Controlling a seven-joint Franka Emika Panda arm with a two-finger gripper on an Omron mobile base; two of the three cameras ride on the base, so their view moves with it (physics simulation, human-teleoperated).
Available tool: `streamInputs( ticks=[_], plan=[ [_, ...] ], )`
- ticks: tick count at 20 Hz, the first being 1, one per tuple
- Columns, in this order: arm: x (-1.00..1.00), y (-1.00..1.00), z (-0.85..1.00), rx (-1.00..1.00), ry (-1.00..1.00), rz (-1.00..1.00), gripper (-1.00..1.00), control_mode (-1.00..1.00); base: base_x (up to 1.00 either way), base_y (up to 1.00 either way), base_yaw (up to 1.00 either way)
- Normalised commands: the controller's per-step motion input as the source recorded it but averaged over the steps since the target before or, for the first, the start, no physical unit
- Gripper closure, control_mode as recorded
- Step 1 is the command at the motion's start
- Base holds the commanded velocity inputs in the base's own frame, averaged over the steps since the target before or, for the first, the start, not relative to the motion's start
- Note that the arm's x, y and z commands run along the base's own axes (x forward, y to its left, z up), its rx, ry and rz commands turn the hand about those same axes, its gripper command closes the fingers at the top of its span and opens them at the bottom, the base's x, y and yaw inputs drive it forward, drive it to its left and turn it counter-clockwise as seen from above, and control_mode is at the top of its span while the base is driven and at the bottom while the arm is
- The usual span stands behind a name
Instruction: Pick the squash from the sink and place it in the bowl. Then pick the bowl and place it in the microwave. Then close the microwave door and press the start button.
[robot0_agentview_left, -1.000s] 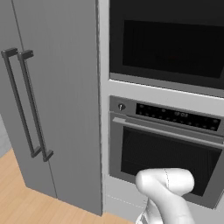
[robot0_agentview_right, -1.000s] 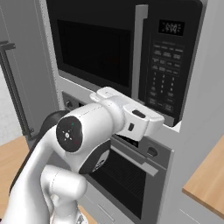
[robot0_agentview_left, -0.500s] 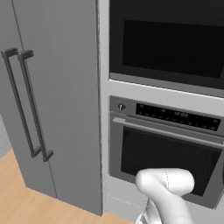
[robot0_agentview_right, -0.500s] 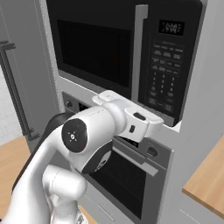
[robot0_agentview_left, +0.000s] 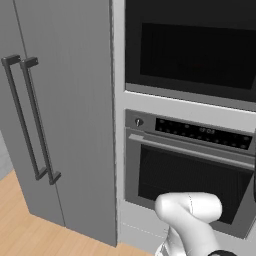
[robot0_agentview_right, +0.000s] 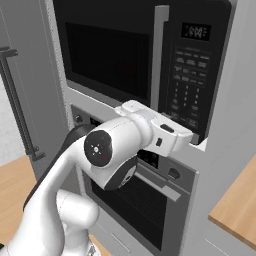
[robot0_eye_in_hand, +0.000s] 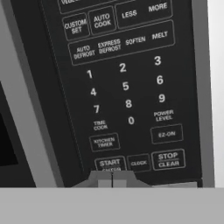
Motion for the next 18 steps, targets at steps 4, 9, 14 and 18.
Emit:
streamInputs(
  ticks=[4,9,14,18],
  plan=[
    [0.16,-0.10,-0.02,0.00,0.00,0.00,1.00,-1.00,0.00,0.00,0.00],
    [0.10,0.00,-0.03,0.00,0.00,0.00,1.00,-1.00,0.00,0.00,0.00],
    [0.05,0.00,-0.02,0.00,0.00,0.00,1.00,-1.00,0.00,0.00,0.00],
    [0.27,0.00,-0.09,0.00,0.00,0.00,1.00,-1.00,0.00,0.00,0.00]
  ],
)
